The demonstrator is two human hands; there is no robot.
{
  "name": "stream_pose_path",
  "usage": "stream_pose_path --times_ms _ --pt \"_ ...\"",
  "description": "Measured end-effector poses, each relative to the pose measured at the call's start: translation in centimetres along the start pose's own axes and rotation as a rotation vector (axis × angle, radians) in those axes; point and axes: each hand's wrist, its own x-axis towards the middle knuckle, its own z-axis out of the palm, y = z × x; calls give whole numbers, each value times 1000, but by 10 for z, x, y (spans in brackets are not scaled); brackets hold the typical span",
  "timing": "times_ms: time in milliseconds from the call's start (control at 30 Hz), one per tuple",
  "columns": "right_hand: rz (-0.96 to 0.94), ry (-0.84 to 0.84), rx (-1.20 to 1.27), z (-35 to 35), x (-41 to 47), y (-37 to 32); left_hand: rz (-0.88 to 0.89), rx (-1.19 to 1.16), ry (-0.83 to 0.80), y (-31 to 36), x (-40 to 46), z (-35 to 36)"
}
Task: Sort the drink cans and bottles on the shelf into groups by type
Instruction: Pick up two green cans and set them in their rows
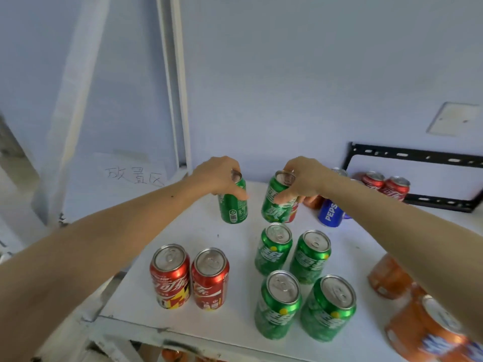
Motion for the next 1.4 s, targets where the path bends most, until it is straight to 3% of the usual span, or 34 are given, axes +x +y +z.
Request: stream_pose_path --times_ms 233,600,800,967,1067,1400 --pt "154 14 -108 16 -1 66 43 173 -51 61 26 46" --pt "162 -140 -145 40 10 100 53 301 -122 99 47 94" --pt "142 -248 -104 8 10 98 31 106 -337 96 53 66" --pt "70 -132 -131 -34 23 98 -10 39 -195 83 73 54" --pt "-12 -47 -76 -42 48 104 -10 -82 -194 86 87 64" --pt "-240 -221 -265 -11 150 118 -63 -295 -275 94 129 115"
